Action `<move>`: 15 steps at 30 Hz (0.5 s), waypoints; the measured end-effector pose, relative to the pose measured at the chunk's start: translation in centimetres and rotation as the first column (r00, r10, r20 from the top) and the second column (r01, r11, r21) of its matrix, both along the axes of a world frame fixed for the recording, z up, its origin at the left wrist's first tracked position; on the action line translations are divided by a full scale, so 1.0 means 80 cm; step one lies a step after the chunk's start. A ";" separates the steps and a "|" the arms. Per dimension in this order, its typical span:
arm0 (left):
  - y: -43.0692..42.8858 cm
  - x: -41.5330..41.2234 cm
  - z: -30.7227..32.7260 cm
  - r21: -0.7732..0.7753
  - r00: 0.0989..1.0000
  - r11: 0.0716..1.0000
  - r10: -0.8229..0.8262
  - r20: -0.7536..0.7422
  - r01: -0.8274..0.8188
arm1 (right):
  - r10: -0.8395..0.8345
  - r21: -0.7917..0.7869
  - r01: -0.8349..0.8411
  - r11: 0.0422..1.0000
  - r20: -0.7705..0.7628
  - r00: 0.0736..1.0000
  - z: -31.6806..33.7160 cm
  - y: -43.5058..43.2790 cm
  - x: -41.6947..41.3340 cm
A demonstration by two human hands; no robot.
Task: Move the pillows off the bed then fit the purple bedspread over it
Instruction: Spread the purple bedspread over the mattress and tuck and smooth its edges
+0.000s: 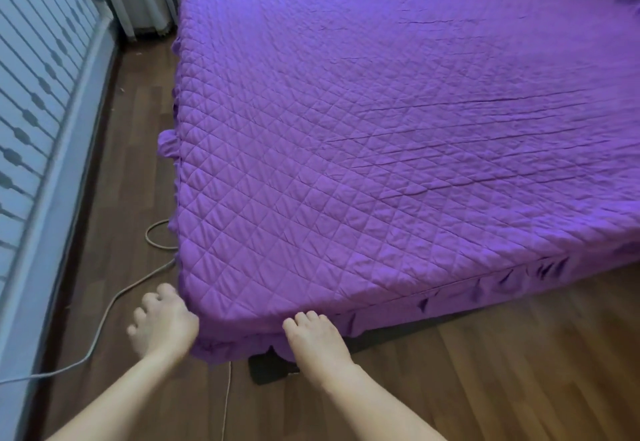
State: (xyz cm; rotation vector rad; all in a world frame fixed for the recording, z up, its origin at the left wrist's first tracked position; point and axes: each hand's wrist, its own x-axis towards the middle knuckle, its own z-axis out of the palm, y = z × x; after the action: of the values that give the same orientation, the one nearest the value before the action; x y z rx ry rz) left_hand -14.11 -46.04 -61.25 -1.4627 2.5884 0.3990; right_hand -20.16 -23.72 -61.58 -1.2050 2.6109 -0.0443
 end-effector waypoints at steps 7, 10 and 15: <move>0.091 -0.066 0.002 -0.230 0.418 0.423 -0.906 -0.072 0.876 | -0.255 -0.067 0.248 0.966 -0.130 0.958 0.037 0.049 -0.075; 0.114 -0.067 -0.002 -0.172 0.366 0.343 -0.922 0.124 0.923 | -0.341 0.183 0.367 0.912 -0.162 0.926 0.040 0.085 -0.113; 0.117 -0.075 0.000 -0.306 0.325 0.275 -0.938 0.125 0.912 | -0.169 0.212 0.236 0.948 -0.292 0.941 0.027 0.117 -0.129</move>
State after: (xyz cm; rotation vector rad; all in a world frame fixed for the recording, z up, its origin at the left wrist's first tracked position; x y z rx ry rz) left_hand -20.13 -36.64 -61.23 0.3253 3.0798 -0.1734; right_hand -30.49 -14.37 -59.42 -0.9054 2.8601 0.4201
